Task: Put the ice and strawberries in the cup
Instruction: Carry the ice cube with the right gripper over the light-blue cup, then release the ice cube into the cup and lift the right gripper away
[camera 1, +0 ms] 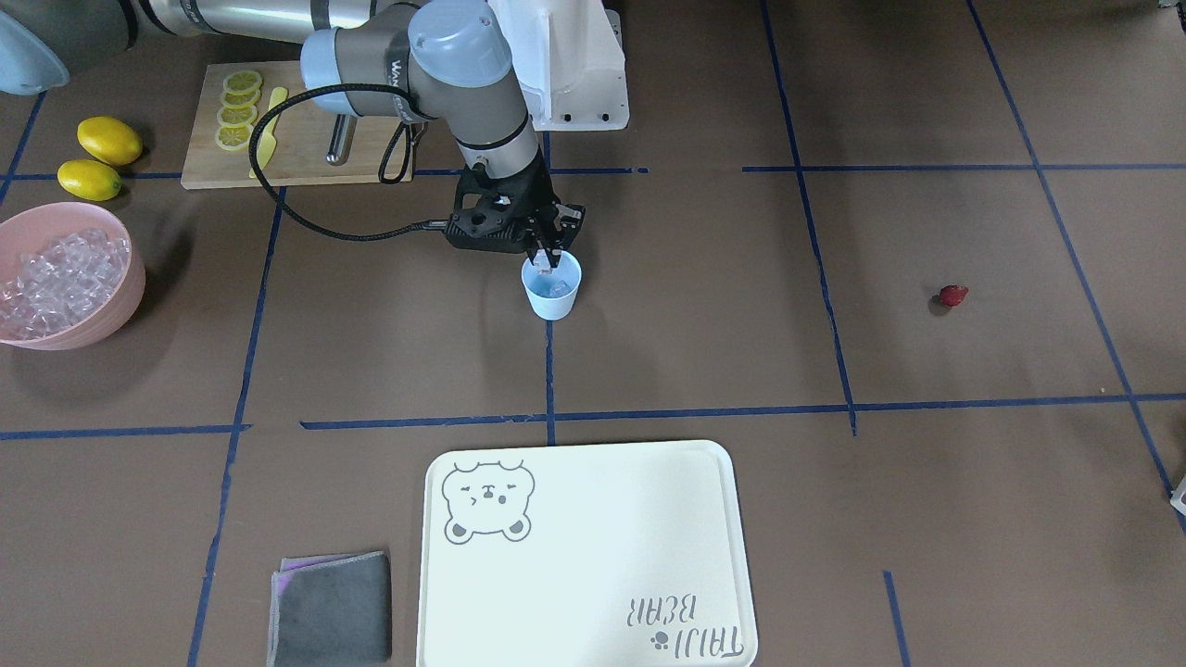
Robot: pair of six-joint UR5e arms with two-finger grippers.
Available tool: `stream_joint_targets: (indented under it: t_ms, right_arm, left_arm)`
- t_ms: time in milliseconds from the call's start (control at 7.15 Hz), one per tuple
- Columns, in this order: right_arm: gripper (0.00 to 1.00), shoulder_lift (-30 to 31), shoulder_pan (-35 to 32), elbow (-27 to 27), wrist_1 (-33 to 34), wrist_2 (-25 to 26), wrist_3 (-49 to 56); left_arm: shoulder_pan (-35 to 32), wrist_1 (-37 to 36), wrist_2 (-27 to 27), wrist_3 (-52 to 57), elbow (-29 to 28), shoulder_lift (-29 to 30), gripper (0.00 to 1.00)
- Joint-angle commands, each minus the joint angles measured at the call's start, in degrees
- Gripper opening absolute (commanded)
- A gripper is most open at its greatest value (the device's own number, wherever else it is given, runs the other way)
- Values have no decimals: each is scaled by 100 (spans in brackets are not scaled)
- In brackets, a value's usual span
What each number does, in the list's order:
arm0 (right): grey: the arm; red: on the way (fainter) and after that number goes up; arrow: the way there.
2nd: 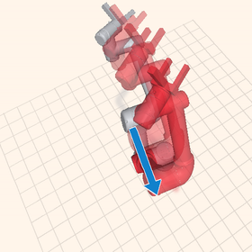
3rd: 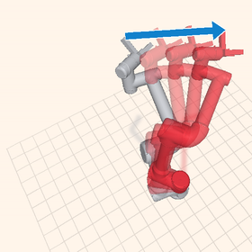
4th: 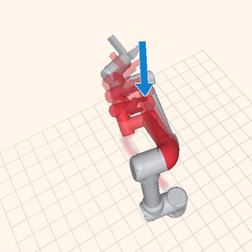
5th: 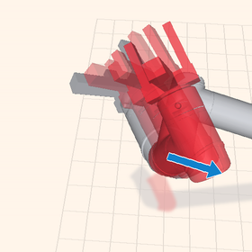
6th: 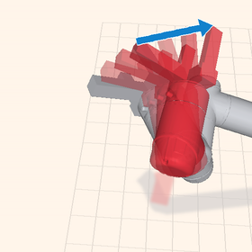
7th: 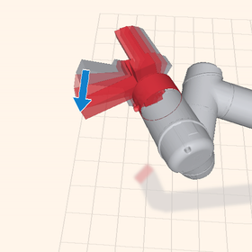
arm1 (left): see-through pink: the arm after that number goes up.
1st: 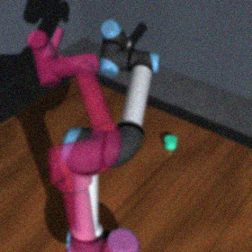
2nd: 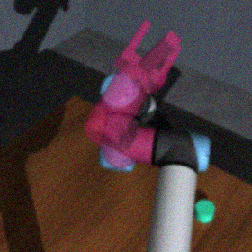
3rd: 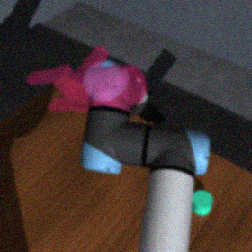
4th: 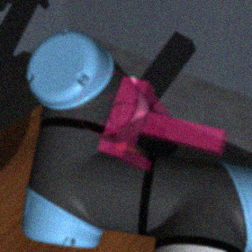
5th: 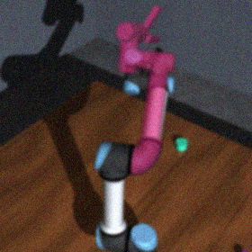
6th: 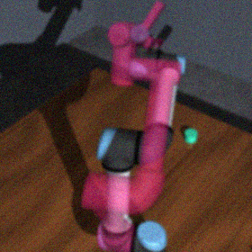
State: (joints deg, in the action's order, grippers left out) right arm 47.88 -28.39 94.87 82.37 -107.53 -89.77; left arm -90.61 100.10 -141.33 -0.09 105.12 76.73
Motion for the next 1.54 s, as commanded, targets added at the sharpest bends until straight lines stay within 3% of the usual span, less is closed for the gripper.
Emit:
stream_joint_targets:
  t_ms: [0, 280, 559, 699, 839, 978, 1258, 1398]
  right_arm:
    - [69, 11, 9, -21, -11, 4, 56]
    - [76, 2, 9, -12, -11, 13, 47]
    - [76, -6, -113, 84, 7, -31, 56]
    - [75, 202, -393, 537, 242, -223, 56]
    - [76, 727, -787, 1203, 497, -695, 117]
    - [99, 1393, -1452, 1862, 551, -1334, 509]
    - [100, 2816, -2255, 2665, 552, -1971, 2172]
    - [100, 3267, -2685, 2738, 543, -2270, 2983]
  left_arm:
    - [0, 0, 9, 0, -9, 0, 100]
    - [9, 0, 9, 0, -44, 0, 100]
    - [9, 9, 9, 0, -61, 0, 100]
    - [9, 0, 9, 0, -79, 0, 100]
    - [35, 9, 9, -244, -79, 9, 100]
    - [401, 114, 26, -916, -70, 44, 100]
    - [963, 500, 62, -1875, -88, 87, 100]
    - [1384, 754, 88, -2211, -105, 105, 100]
